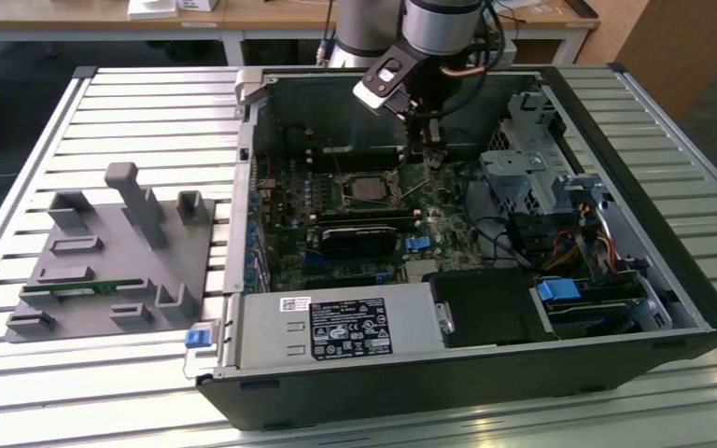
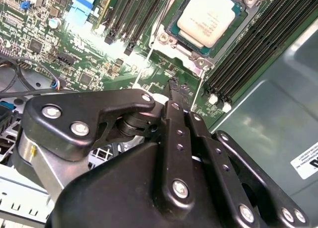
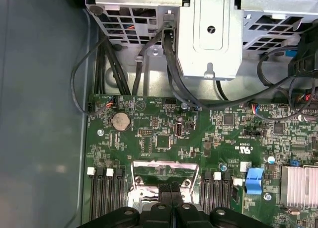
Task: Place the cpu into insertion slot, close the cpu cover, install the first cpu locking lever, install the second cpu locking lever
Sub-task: 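Close the cpu cover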
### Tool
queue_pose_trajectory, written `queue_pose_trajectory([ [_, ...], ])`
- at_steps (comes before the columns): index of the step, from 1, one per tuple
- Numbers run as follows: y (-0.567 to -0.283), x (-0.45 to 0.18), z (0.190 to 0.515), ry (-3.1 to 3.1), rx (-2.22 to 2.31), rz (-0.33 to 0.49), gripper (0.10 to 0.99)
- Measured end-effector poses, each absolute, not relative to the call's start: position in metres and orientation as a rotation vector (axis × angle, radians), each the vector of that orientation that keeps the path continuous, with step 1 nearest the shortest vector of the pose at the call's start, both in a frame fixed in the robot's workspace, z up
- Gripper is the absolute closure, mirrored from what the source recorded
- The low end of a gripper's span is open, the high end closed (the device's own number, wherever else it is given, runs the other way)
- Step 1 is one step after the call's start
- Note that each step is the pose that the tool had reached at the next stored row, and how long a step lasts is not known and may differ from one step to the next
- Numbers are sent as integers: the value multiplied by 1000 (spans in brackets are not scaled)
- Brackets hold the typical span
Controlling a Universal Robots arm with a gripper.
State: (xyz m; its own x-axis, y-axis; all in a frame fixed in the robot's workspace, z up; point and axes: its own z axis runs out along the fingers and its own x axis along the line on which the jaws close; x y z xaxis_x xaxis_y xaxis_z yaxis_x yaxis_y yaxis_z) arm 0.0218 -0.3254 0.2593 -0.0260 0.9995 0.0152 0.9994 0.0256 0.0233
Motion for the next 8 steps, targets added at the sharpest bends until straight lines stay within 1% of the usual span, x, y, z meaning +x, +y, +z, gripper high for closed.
queue_pose_trajectory([
  [8, -325, 25, 259, 2246, 2189, 43, 980],
])
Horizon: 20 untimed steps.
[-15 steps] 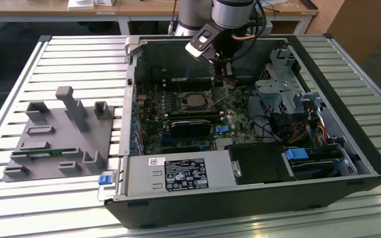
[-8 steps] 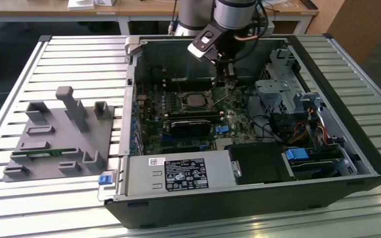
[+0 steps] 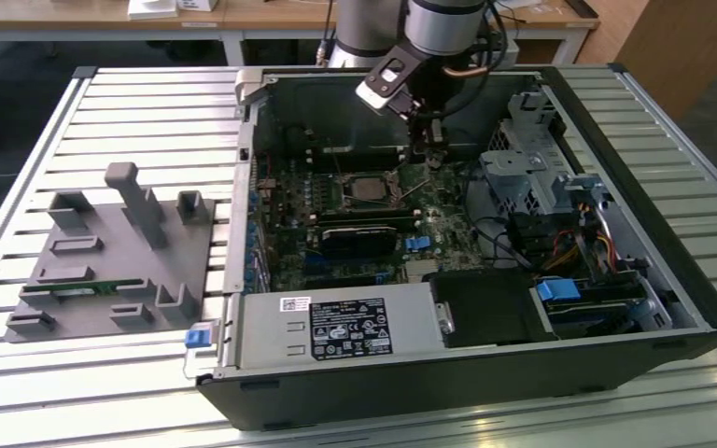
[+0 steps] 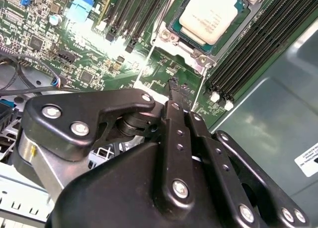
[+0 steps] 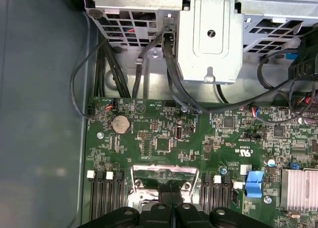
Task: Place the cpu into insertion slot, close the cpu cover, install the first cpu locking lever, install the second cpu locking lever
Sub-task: 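Close the cpu cover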
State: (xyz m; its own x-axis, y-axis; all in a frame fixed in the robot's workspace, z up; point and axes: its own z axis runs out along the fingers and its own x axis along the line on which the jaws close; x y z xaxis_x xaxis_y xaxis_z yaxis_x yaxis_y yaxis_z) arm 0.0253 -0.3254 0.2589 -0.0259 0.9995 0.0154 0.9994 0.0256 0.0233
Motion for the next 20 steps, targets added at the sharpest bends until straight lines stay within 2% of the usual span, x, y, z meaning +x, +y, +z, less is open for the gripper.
queue_pose_trajectory([
  [20, -325, 35, 259, 2246, 2189, 42, 980],
])
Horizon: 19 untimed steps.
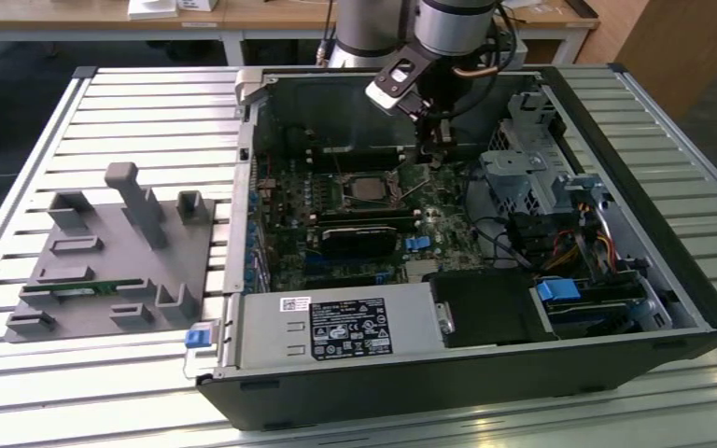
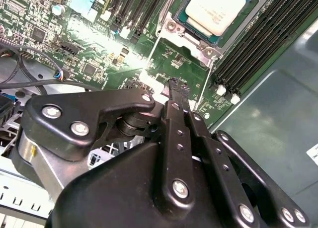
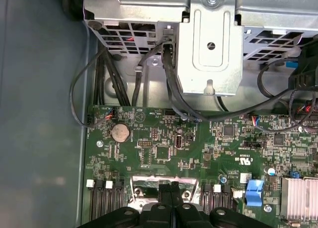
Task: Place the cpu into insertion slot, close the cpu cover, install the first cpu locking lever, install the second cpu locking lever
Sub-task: 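Close the cpu cover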
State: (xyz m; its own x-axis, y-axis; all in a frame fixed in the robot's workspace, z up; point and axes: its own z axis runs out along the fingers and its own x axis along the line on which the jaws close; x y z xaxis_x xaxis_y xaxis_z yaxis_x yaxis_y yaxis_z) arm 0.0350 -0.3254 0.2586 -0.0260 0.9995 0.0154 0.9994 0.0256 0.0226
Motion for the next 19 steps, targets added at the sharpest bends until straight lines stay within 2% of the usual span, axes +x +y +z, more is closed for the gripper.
queue_pose_trajectory([
  [19, -322, 48, 257, 2247, 2191, 40, 980],
])
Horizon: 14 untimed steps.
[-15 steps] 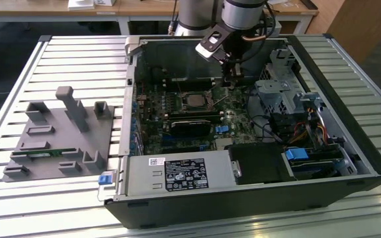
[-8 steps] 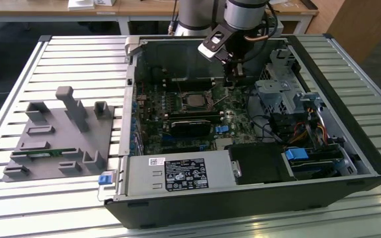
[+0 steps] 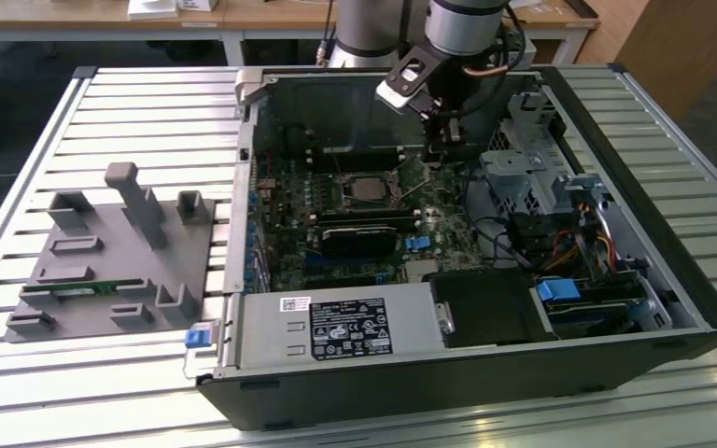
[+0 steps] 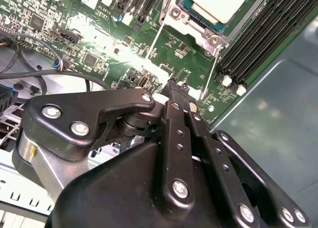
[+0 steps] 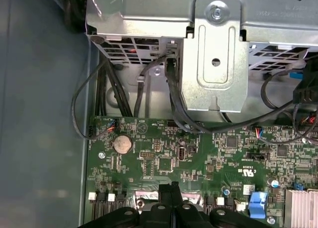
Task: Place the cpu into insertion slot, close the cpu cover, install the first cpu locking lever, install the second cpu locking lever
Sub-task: 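Close the cpu cover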
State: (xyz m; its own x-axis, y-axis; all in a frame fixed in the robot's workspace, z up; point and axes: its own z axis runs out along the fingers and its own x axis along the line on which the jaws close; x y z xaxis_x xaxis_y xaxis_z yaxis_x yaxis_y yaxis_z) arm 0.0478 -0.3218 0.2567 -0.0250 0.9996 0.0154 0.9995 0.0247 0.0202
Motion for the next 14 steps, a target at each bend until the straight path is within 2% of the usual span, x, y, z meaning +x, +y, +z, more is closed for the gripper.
queue_pose_trajectory([
  [14, -321, 57, 255, 2241, 2199, 37, 980],
])
